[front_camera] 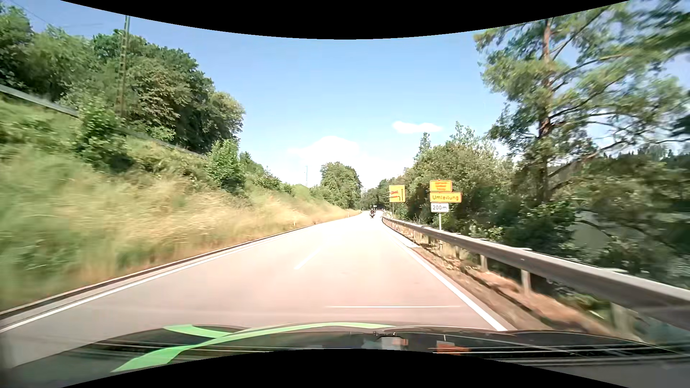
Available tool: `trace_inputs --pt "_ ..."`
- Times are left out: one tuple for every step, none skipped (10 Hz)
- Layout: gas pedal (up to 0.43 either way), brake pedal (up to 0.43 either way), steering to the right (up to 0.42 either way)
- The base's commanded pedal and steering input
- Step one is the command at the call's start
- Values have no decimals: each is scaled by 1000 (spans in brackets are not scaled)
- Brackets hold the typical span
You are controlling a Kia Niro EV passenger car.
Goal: Follow the waypoints while adhering to traffic rules and regulations
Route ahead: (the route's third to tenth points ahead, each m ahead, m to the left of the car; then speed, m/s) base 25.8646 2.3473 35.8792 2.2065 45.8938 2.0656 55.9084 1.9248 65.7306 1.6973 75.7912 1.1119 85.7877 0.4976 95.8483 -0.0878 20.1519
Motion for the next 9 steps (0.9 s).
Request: trace_inputs --pt "240 0 1" --pt "248 0 1" --pt "248 0 1" --pt "248 0 1" --pt "240 0 1" --pt "209 0 1" --pt "209 0 1" --pt "209 0 1" --pt "220 0 1"
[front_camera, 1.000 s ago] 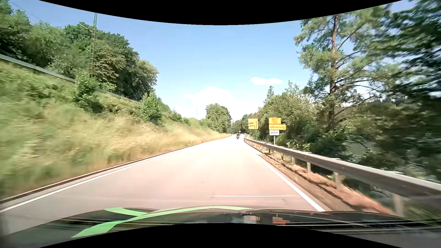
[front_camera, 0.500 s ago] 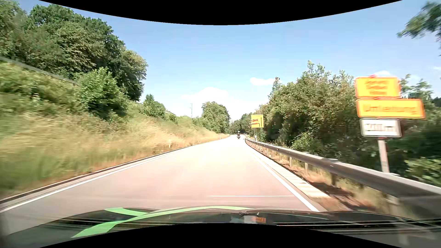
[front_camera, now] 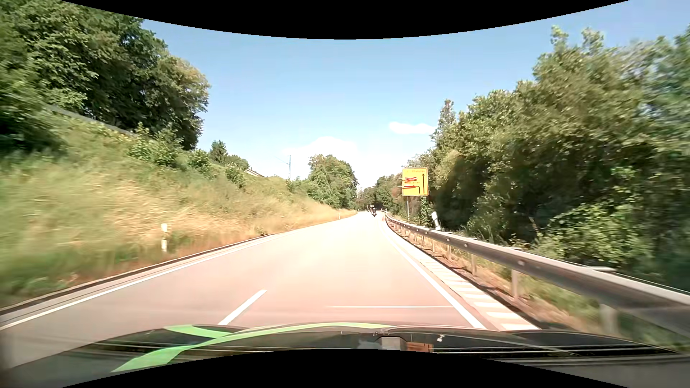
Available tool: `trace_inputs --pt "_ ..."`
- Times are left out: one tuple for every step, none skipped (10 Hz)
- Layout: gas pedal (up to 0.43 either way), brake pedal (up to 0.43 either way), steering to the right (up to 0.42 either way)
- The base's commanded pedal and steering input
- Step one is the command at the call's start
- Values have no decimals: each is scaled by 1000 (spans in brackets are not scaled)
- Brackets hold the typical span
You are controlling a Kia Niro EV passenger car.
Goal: Follow the waypoints while adhering to traffic rules and regulations
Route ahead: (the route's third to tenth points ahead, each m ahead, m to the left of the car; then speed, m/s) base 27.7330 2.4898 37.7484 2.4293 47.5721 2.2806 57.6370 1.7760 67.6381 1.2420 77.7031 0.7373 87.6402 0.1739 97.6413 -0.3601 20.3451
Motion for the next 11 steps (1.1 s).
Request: trace_inputs --pt "220 0 1" --pt "228 0 1" --pt "240 0 1" --pt "248 0 1" --pt "260 0 1" --pt "268 0 1" --pt "268 0 2" --pt "268 0 2" --pt "268 0 4" --pt "248 0 5" --pt "240 0 6"
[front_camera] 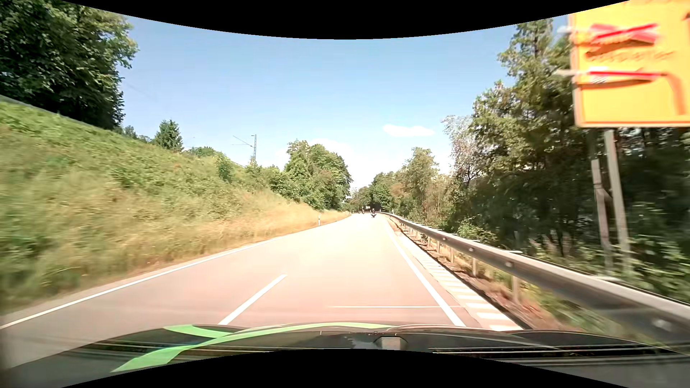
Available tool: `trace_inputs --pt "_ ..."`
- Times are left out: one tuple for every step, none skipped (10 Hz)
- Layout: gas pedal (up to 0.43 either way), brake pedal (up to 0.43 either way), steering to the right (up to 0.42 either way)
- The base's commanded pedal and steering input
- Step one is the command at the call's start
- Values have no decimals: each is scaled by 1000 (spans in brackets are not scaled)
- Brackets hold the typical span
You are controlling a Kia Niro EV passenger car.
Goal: Follow the waypoints while adhering to traffic rules and regulations
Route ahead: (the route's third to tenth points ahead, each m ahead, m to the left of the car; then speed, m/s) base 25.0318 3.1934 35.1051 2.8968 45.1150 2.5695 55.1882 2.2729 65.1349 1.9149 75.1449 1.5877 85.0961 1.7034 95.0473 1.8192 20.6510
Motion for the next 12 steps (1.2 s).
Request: trace_inputs --pt "240 0 6" --pt "240 0 6" --pt "240 0 6" --pt "248 0 6" --pt "248 0 5" --pt "260 0 5" --pt "260 0 4" --pt "268 0 3" --pt "268 0 3" --pt "280 0 3" --pt "280 0 4" --pt "287 0 4"
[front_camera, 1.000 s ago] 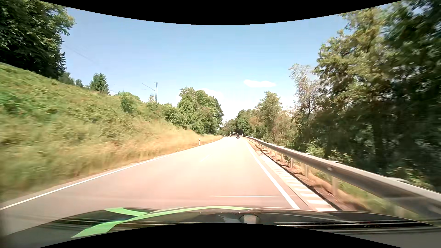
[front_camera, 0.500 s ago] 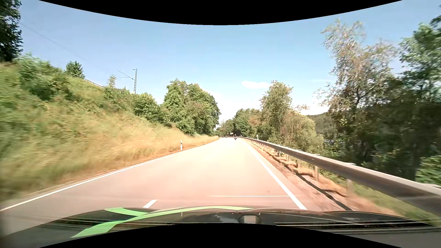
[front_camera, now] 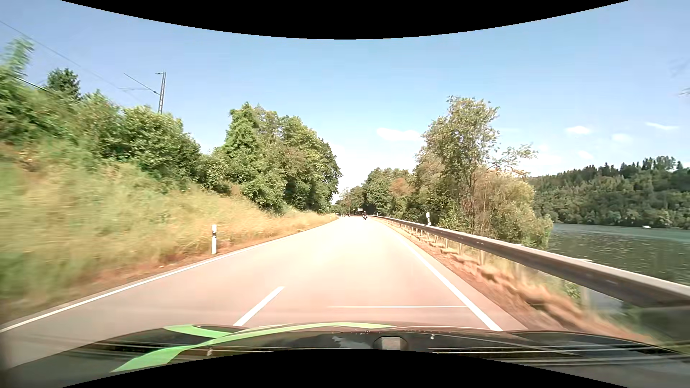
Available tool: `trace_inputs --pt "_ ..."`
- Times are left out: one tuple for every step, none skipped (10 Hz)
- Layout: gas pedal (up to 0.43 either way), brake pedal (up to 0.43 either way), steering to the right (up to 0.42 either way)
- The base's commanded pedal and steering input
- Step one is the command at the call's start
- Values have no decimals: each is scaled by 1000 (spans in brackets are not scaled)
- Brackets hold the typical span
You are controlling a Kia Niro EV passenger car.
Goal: Follow the waypoints while adhering to traffic rules and regulations
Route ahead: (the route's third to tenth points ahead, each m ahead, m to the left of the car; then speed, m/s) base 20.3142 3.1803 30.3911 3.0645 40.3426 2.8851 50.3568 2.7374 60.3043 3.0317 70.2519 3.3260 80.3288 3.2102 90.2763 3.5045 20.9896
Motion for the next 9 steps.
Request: trace_inputs --pt "287 0 4" --pt "287 0 3" --pt "268 0 3" --pt "240 0 3" --pt "228 0 3" --pt "228 0 3" --pt "228 0 3" --pt "228 0 1" --pt "228 0 0"
